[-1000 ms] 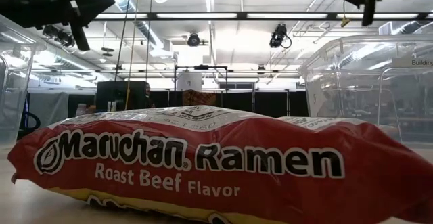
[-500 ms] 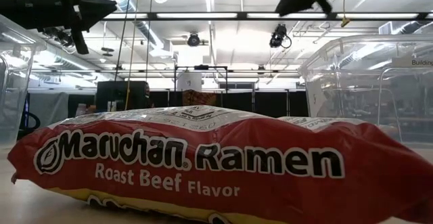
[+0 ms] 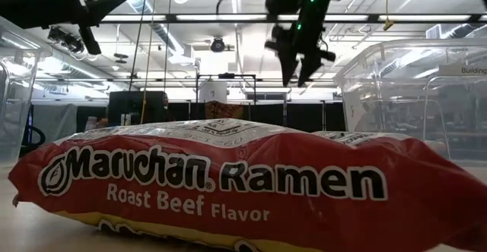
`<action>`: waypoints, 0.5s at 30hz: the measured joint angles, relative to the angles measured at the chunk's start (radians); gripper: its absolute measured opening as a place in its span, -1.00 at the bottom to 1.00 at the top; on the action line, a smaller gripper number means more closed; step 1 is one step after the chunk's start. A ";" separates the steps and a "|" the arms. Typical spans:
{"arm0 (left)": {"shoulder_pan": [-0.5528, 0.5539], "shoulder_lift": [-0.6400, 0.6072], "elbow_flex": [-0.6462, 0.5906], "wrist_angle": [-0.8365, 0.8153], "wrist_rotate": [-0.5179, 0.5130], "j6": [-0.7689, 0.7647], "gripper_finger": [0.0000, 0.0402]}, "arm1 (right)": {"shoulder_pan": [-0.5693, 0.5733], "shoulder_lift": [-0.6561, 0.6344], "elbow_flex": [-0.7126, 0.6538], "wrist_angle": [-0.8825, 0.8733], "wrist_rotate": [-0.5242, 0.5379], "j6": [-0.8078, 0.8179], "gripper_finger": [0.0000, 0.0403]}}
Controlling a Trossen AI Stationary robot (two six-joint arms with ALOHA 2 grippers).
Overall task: Sort Maruchan noodles
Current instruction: Put the red noodle pack into the top right container
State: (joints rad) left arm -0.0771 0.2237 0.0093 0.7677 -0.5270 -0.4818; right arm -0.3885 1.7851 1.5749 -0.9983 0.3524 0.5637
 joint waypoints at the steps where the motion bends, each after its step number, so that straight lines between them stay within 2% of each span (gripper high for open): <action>1: 0.000 0.000 0.000 0.000 0.000 0.001 -0.79 | 0.001 0.040 0.021 -0.046 0.005 0.028 0.15; 7: 0.000 0.000 0.000 -0.001 0.000 0.007 -0.79 | 0.001 0.233 0.125 -0.302 0.024 0.114 0.16; 15: 0.000 0.000 0.000 -0.002 0.000 0.007 -0.79 | 0.002 0.355 0.129 -0.360 -0.033 0.166 0.16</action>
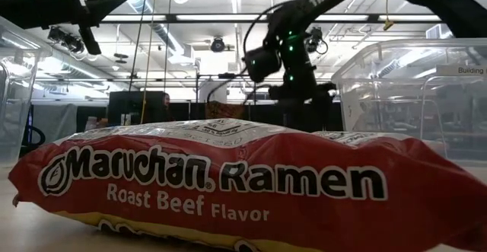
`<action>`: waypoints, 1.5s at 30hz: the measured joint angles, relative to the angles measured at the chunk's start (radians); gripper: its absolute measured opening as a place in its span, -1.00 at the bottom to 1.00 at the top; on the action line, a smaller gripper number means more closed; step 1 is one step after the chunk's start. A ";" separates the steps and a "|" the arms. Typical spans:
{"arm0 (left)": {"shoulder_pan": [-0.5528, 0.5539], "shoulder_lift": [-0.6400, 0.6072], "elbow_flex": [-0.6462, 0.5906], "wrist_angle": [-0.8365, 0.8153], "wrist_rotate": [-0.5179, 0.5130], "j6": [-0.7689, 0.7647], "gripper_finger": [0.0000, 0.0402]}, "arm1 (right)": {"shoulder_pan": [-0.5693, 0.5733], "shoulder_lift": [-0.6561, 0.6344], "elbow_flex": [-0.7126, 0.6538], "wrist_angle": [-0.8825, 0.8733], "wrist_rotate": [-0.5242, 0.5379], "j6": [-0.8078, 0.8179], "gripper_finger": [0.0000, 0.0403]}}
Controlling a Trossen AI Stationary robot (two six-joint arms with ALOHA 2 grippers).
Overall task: Sort Maruchan noodles
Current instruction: Put the red noodle pack into the top right container
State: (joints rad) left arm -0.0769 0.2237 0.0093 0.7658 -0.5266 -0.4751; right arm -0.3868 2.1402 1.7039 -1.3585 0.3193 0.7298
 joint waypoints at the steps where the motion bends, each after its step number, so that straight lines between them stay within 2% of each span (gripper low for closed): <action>1: 0.000 0.000 0.000 0.000 0.000 0.000 -0.79 | 0.000 0.009 0.000 -0.022 0.000 0.016 0.16; 5: 0.000 0.001 0.000 0.000 0.000 0.000 -0.79 | 0.005 0.032 0.000 -0.084 -0.015 0.063 0.16; 9: 0.000 0.001 0.000 -0.001 0.001 0.041 -0.79 | 0.008 0.034 -0.021 -0.035 -0.043 0.067 0.12; 15: 0.000 0.001 0.000 0.000 0.008 0.068 -0.79 | 0.007 0.034 -0.087 0.012 -0.051 0.088 -0.03; 21: 0.000 0.001 0.000 -0.001 0.035 0.068 -0.79 | 0.021 0.033 -0.103 0.033 0.005 0.093 -0.20; 26: 0.000 0.001 0.000 0.000 0.035 0.068 -0.79 | 0.025 0.033 -0.103 0.049 0.031 0.108 -0.43; 32: 0.000 0.001 0.000 0.000 0.035 0.069 -0.80 | 0.009 0.029 -0.096 0.047 0.037 0.105 -0.87; 34: 0.000 0.000 0.000 0.000 0.036 0.069 -0.80 | 0.005 0.017 -0.081 0.050 0.028 0.090 -0.95; 39: 0.000 0.000 0.000 0.000 0.036 0.069 -0.80 | -0.002 -0.103 -0.018 0.049 -0.008 0.086 -0.95; 45: 0.000 0.000 0.000 0.000 0.036 0.069 -0.80 | -0.002 -0.371 -0.008 0.041 -0.091 0.066 -0.96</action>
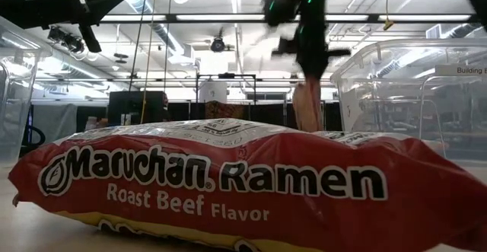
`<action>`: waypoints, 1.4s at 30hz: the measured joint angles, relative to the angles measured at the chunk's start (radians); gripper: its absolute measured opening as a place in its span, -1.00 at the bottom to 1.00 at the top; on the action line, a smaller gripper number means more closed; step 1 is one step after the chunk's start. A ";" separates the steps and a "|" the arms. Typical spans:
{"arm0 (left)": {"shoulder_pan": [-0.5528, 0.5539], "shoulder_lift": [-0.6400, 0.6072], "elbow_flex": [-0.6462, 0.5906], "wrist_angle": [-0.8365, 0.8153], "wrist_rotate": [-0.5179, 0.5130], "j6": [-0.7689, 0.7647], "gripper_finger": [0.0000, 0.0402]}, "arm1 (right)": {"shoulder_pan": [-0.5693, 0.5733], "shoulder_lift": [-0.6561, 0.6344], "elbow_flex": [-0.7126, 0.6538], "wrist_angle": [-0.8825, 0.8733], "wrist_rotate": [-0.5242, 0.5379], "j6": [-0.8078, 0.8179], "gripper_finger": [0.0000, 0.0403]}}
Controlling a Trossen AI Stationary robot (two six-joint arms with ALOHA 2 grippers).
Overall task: Sort Maruchan noodles
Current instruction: Put the red noodle pack into the top right container
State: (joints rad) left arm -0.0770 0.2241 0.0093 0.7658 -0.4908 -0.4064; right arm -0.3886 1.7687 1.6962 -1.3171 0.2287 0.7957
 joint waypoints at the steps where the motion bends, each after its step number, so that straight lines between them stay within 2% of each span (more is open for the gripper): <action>1: 0.000 0.000 0.000 0.000 0.000 0.001 -0.80 | 0.004 -0.047 0.000 -0.005 -0.018 0.004 -0.96; 9: 0.000 0.000 0.000 0.000 -0.001 0.001 -0.80 | 0.110 -0.369 0.001 -0.107 -0.162 0.155 -0.97; 15: 0.000 0.000 0.000 0.001 0.003 0.000 -0.80 | 0.271 -0.490 -0.039 -0.192 -0.119 0.336 -0.97; 17: 0.000 0.000 0.000 0.008 0.051 -0.001 -0.80 | 0.318 -0.515 -0.099 -0.178 -0.110 0.394 -0.97; 22: -0.004 0.028 0.045 0.020 0.220 -0.024 -0.80 | 0.428 -0.565 -0.305 -0.091 -0.125 0.522 -0.97; 30: -0.030 0.225 0.226 -0.005 0.240 0.146 -0.80 | 0.488 -0.645 -0.644 0.254 -0.105 0.661 -0.97; 36: -0.030 0.365 0.338 -0.008 0.243 0.208 -0.80 | 0.512 -0.650 -0.707 0.423 -0.148 0.727 -0.97; 42: -0.030 0.461 0.406 -0.024 0.249 0.276 -0.80 | 0.520 -0.650 -0.705 0.425 -0.207 0.790 -0.97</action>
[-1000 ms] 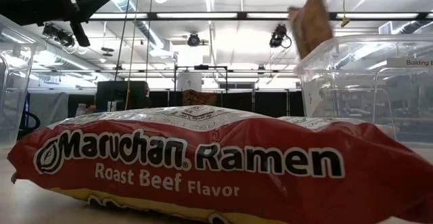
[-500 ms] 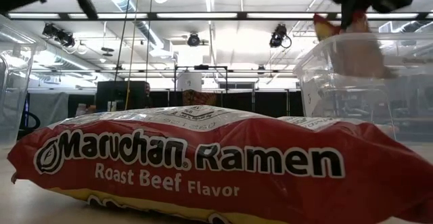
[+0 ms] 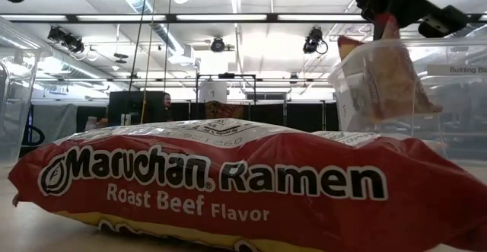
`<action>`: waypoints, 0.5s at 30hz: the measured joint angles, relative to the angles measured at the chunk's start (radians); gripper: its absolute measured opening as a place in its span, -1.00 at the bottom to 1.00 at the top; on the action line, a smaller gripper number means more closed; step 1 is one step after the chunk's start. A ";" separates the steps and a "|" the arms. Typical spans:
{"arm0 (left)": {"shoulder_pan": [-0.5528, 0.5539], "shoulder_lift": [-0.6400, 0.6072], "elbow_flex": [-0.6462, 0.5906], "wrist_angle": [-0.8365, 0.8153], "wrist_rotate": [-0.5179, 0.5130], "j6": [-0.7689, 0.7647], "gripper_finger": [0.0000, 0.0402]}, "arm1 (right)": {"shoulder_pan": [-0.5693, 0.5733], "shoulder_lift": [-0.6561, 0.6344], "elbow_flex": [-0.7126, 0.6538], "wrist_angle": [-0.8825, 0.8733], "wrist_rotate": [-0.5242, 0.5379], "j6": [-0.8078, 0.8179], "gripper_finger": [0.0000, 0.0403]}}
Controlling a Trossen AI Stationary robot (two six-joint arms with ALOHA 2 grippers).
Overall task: Sort Maruchan noodles
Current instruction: Put the red noodle pack into the top right container
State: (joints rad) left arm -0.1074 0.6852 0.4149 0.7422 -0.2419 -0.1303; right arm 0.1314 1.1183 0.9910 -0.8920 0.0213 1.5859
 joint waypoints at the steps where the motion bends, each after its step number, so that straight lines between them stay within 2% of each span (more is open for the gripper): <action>1: 0.000 0.012 0.007 0.000 0.000 0.009 -0.80 | 0.000 0.000 -0.003 -0.001 0.001 0.001 -0.97; 6: 0.000 0.067 0.035 0.000 0.000 0.021 -0.80 | -0.003 0.000 -0.084 -0.007 0.030 0.066 -0.97; 10: -0.016 0.106 0.056 0.001 -0.005 0.049 -0.80 | -0.003 0.000 -0.153 0.069 0.079 0.116 -0.97; 13: -0.043 0.140 0.084 -0.003 -0.051 0.088 -0.80 | -0.003 0.000 -0.172 0.183 0.111 0.116 -0.97; 15: -0.058 0.165 0.111 -0.011 -0.085 0.118 -0.79 | -0.003 0.004 -0.174 0.192 0.143 0.116 -0.98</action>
State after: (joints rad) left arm -0.1654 0.8505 0.5258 0.7313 -0.3269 -0.0121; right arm 0.1287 1.1220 0.8165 -0.6995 0.1643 1.7016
